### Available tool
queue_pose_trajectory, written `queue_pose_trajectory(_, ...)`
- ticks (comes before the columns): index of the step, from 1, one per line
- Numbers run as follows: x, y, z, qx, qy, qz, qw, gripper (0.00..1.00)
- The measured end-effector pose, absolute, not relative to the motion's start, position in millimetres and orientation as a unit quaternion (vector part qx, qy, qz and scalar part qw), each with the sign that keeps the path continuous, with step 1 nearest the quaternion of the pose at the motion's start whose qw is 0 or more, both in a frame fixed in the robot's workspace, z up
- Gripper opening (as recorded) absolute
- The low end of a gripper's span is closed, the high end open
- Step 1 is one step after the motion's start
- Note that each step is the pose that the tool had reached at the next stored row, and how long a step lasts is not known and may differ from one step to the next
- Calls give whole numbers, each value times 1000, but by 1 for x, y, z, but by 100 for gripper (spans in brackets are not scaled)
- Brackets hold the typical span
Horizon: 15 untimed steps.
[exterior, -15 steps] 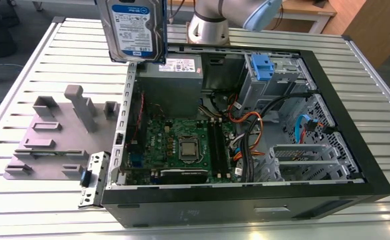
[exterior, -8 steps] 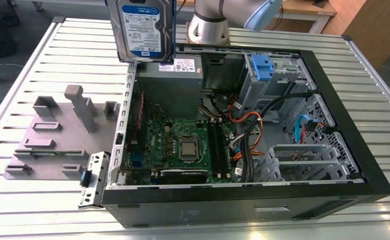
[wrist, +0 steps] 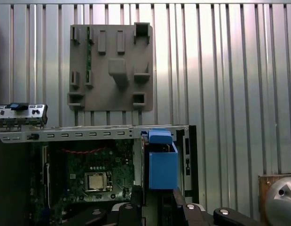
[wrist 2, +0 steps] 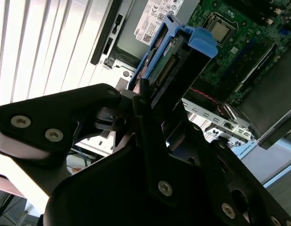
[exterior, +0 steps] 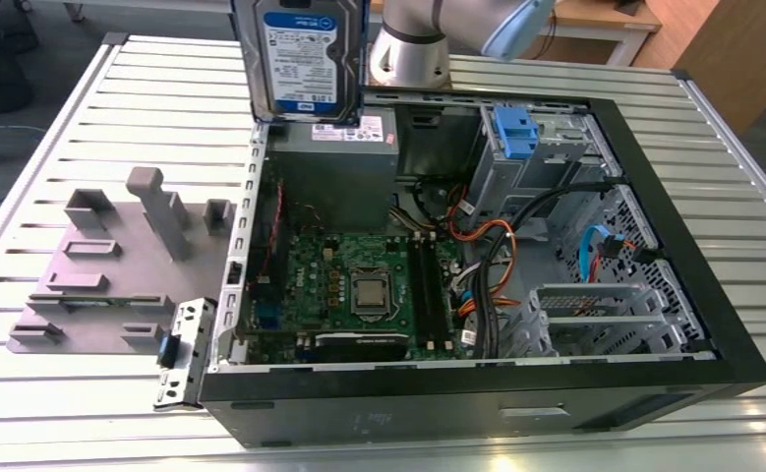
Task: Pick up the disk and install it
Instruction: 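Pick up the disk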
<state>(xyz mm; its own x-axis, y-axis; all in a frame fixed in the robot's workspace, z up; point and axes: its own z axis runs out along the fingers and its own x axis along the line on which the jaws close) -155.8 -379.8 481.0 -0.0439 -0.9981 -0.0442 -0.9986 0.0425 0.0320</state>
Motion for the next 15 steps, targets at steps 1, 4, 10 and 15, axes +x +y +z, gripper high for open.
queue_pose_trajectory(1,-153,-380,481,-691,722,27,5,35)
queue_pose_trajectory(4,-146,-380,481,-691,722,27,5,35)
queue_pose_trajectory(10,-132,-380,481,-691,722,27,5,35)
queue_pose_trajectory(15,-120,-380,481,-691,722,27,5,35)
